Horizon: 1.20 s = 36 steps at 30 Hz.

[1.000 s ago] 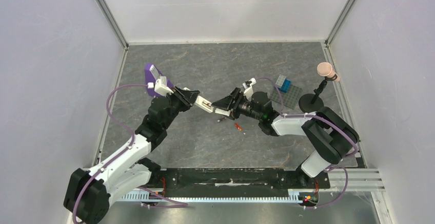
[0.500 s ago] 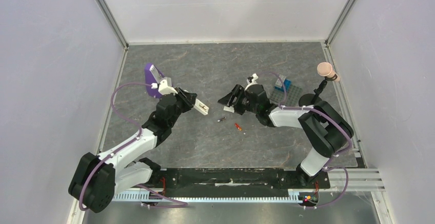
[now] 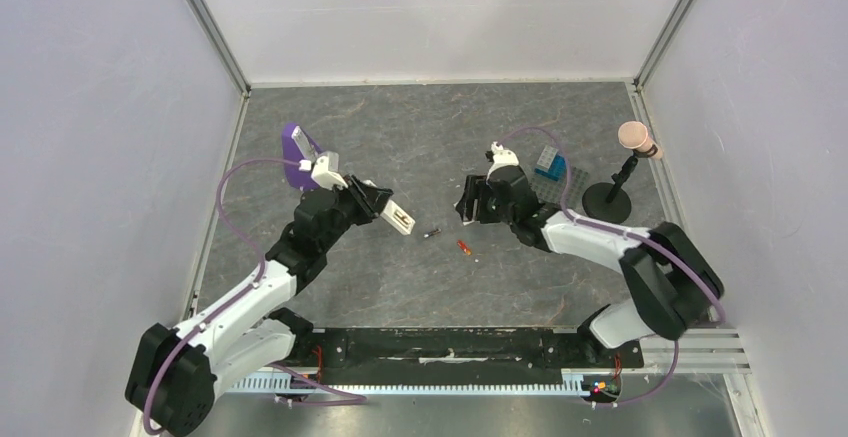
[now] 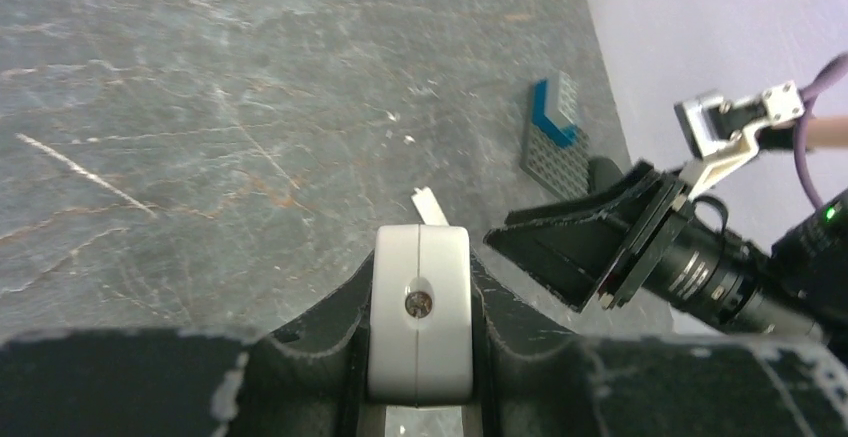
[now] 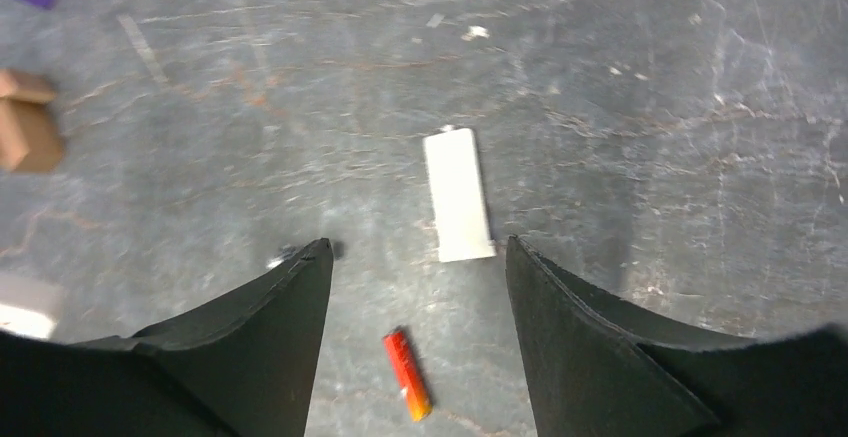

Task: Load the batteries into the remote control
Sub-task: Place the battery cover at the center of the board, then pick up the battery from the center of the board.

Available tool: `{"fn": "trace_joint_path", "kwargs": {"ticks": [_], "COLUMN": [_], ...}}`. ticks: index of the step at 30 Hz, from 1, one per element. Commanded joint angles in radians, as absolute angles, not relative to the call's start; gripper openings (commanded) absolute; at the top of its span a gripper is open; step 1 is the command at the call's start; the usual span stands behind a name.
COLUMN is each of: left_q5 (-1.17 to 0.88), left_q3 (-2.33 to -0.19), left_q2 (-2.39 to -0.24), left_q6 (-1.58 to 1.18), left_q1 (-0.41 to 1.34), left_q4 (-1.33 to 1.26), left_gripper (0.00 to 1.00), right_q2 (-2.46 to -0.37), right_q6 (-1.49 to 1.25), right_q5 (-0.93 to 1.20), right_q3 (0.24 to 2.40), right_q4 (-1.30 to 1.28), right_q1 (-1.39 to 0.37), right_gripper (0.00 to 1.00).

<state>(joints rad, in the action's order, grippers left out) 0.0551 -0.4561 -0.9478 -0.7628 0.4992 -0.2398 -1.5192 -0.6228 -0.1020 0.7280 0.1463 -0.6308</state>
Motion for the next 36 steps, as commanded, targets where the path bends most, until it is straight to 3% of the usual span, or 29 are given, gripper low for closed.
{"fn": "trace_joint_path", "kwargs": {"ticks": [1,5,8,13,23,29,36], "left_q5": [-0.177,-0.402,-0.550,-0.668,-0.680,-0.789,-0.871], "left_q3": [-0.473,-0.495,-0.502,-0.515,-0.539,-0.580,-0.635], "left_q2": [-0.885,-0.841,-0.807,-0.782,-0.686,-0.669,-0.729], "left_q6": [-0.653,-0.623,-0.665,-0.726,-0.583,-0.506,-0.457], "left_q1": [0.497,0.496,0.497,0.497,0.497,0.497,0.497], "left_q4": [-0.260,-0.278,-0.331,-0.371,-0.160,-0.106,-0.083], "left_gripper": [0.02,0.02,0.02,0.02,0.02,0.02,0.02], "right_q2": [-1.366,-1.270,-1.145,-1.036,-1.053,-1.175,-1.390], "right_q6": [-0.489,-0.469,-0.562,-0.651,-0.495,-0.364,-0.305], "right_q5": [0.077,0.355,0.574,0.689,0.240,0.134,0.095], "right_q3": [0.711,0.683,0.613,0.589,0.701,0.720,0.787], "right_q4": [0.132,0.152,0.315,0.434,-0.076,-0.171,-0.180], "right_q1": [-0.630,-0.630,-0.630,-0.634,-0.633,-0.633,-0.669], "right_gripper": [0.67,0.68,0.69,0.73,0.70,0.69,0.61]}}
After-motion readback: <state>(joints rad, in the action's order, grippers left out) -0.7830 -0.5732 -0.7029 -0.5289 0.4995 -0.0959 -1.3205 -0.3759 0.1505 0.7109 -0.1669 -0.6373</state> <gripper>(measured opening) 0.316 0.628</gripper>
